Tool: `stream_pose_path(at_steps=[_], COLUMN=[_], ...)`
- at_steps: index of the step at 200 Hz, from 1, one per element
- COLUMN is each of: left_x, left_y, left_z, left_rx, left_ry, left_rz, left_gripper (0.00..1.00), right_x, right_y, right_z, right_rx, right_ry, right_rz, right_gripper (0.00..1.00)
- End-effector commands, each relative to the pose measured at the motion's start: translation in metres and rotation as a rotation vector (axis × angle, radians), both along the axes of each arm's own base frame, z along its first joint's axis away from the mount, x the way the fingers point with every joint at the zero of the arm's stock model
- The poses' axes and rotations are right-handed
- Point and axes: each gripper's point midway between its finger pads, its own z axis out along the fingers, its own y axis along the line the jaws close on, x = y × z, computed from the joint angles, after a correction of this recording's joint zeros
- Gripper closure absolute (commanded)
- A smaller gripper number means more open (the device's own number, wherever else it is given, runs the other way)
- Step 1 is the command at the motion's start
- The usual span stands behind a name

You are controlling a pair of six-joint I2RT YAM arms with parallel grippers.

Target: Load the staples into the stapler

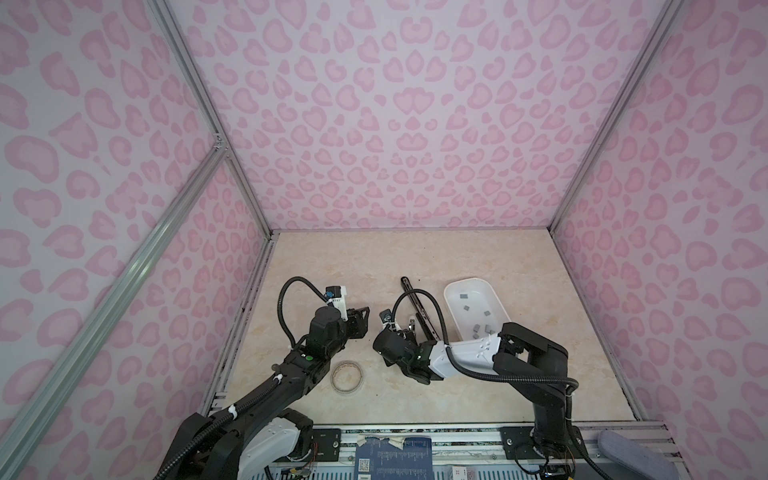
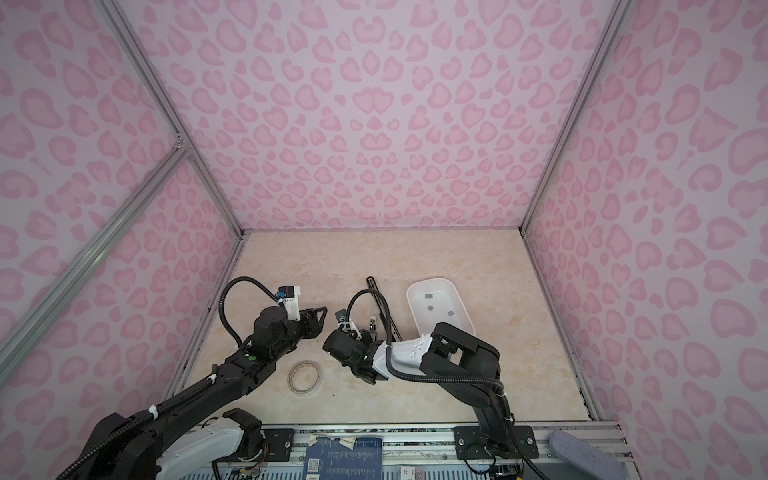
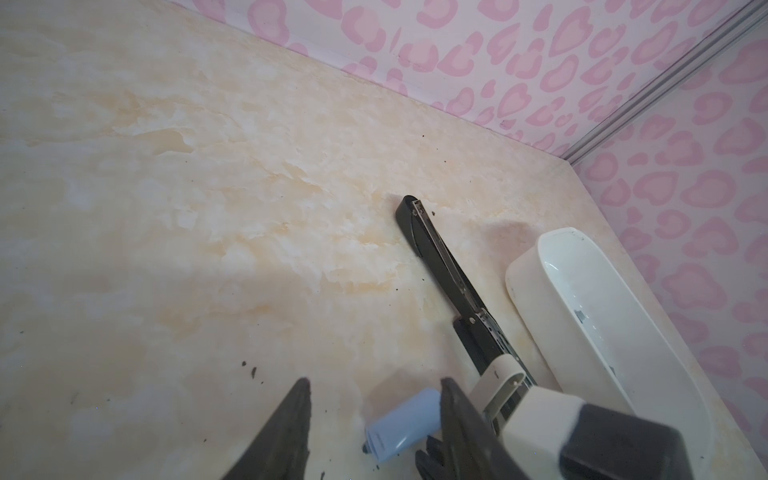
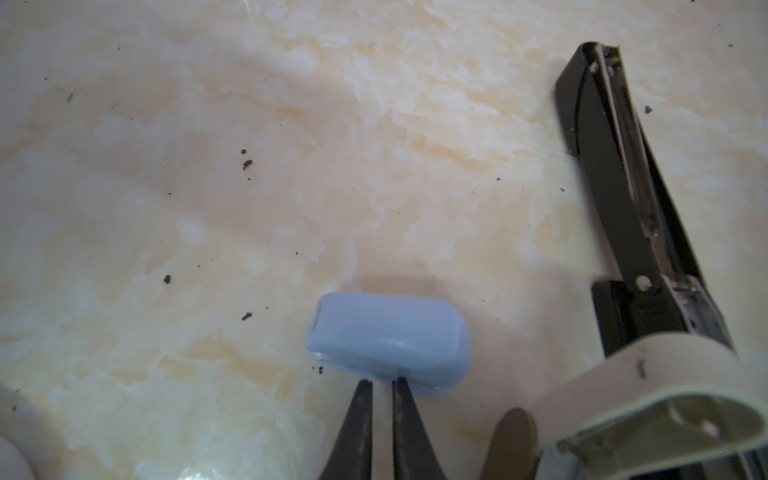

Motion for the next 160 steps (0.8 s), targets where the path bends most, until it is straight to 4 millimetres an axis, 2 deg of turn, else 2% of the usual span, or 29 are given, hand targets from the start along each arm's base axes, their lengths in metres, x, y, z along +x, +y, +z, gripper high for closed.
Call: stream_pose_path(at_steps=[1,32,61,73,93,105,132,160], left_x=[0.002,0.000,-0.004,-0.007,-0.012,-0.015,-0.020,-0.024], left_y=[0.000,0.000,-0.007,-0.011,-0.019,-0.024,-0.035,-0.041], left_z=[0.005,0.009,0.017,0.021,0.027,0.030,0.035,0.039], left_rx=[-0.005,-0.011,-0.030,-0.039,-0.057,-0.068,-0.081,-0.085], left_ry=[-0.023,-0.034,-0.056,-0.070,-0.091,-0.101,-0.117,-0.129], left_rz=[0.003,-0.003,-0.048,-0.080,-0.135,-0.165,-0.223,-0.258], left_gripper=[0.48,0.47,0.45,0.42,0.38,0.35,0.28,0.19], right_x=[0.002,-0.007,-0.021,-0.028,-0.037,-0.041,-0.047,-0.039], right_y=[-0.004,-0.011,-0.036,-0.050,-0.073,-0.080,-0.071,-0.064], right_z=[0.012,0.038,0.048,0.043,0.033,0.026,0.011,-0.004], right_rx=[0.008,0.036,0.052,0.050,0.041,0.038,0.052,0.011], right_ry=[-0.021,-0.056,-0.073,-0.061,-0.052,-0.041,-0.010,0.001], right_rz=[-0.010,-0.010,-0.032,-0.041,-0.062,-0.058,-0.001,-0.009], right_gripper=[0.87,0.82,0.70,0.67,0.52,0.46,0.40,0.39])
